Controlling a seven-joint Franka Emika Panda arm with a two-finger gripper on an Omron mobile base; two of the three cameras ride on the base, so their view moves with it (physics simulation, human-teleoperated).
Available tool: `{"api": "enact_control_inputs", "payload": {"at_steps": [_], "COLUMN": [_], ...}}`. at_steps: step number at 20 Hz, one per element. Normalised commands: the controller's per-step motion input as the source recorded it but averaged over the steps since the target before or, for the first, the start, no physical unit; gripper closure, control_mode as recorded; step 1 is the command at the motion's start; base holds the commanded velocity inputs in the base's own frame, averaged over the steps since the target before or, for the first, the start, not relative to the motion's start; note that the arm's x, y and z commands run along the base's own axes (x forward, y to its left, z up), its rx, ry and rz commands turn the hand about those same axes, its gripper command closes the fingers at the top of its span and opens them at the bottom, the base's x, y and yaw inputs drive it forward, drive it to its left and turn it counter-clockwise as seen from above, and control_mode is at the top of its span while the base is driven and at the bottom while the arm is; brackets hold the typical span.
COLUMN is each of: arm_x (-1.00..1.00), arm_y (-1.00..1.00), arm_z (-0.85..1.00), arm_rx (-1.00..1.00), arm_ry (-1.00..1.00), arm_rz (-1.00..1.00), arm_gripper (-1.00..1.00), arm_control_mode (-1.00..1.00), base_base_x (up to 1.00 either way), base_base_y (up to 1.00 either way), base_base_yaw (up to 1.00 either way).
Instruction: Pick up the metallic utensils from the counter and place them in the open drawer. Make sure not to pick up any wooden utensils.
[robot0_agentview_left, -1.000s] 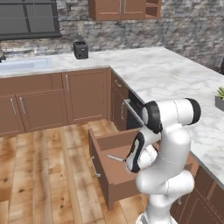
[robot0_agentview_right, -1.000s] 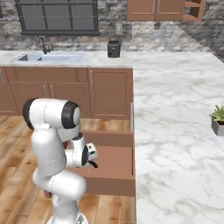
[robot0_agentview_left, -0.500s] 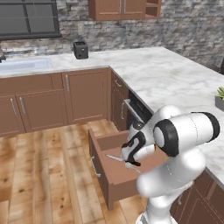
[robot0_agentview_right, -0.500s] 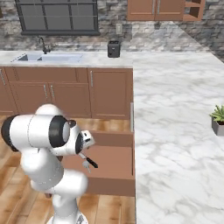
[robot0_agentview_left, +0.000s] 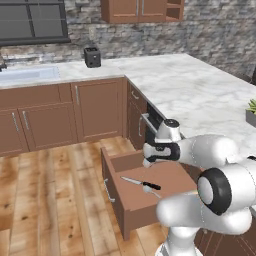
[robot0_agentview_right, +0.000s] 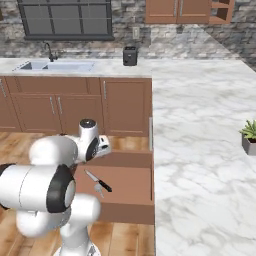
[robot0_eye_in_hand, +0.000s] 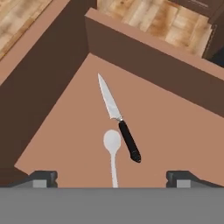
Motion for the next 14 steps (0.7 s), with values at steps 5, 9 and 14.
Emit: {"api": "enact_control_inputs", "payload": {"at_steps": [5,9,14], "arm_x": [-0.92,-1.00,-0.99], "arm_y": [-0.23,-0.07,0.00], "arm_z": [0.49,0.33,0.17], "arm_rx": [0.11,0.01,-0.01], "arm_ry": [0.00,0.00,0.02], "arm_rz": [0.00,0.00,-0.01], "arm_gripper": [-1.00,-1.00,-1.00], "arm_control_mode": [-1.00,-1.00,-1.00], "base_base_x": [0.00,0.00,0.00], "base_base_y": [0.00,0.00,0.00], "base_base_yaw": [0.00,0.00,0.00]}}
